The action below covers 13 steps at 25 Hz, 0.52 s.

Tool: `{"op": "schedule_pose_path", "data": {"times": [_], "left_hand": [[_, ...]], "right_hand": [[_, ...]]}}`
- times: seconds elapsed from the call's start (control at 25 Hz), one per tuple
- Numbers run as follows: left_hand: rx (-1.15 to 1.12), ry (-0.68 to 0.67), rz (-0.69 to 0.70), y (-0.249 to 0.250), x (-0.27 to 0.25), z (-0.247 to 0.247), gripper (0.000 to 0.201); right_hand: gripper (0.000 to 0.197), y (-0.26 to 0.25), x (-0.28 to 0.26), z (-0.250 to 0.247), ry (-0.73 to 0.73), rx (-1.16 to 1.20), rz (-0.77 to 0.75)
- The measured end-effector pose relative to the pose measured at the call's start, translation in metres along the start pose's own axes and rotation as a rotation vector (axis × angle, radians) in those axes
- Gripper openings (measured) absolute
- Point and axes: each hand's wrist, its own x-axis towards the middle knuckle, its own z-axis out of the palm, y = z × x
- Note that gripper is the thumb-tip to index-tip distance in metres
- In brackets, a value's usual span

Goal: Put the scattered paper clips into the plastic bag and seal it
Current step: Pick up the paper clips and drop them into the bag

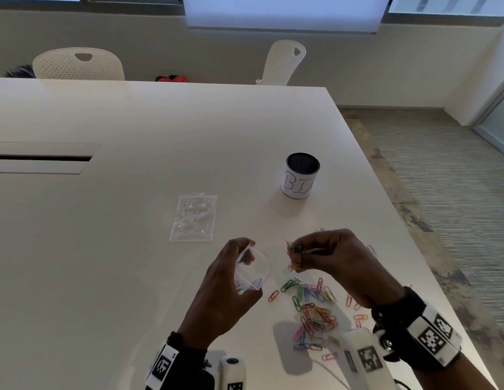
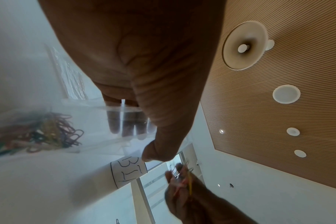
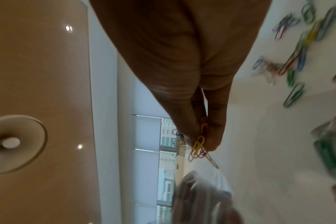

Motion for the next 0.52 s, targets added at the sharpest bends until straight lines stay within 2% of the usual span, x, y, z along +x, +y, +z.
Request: {"op": "schedule_pose_path", "data": {"times": [0.12,0.2,0.28,0.4,0.52], "left_hand": [[-0.004,0.0,0.002,0.001,0.0,0.001,0.064],[-0.017,-0.004,0.003,0.002,0.001,0.001,0.061],[-0.038,-0.009,-0.011,0.002,0.001,0.001,0.059],[-0.043,-0.014,-0.014,0.001,0.0,0.0,0.059],[-0.034,-0.02,-0.001,-0.001,-0.001,0.001,0.06]], "right_hand": [[0.022,-0.017,-0.003,0.019,-0.018,0.11,-0.038],[0.019,-0.024,-0.005,0.035,-0.018,0.086,-0.088],[0.017,-0.025,-0.007,0.052,0.008,-0.047,-0.138],[0.021,-0.021,-0.007,0.068,0.086,-0.368,-0.232],[0.023,-0.018,-0.006,0.074,0.075,-0.544,-0.271]]}}
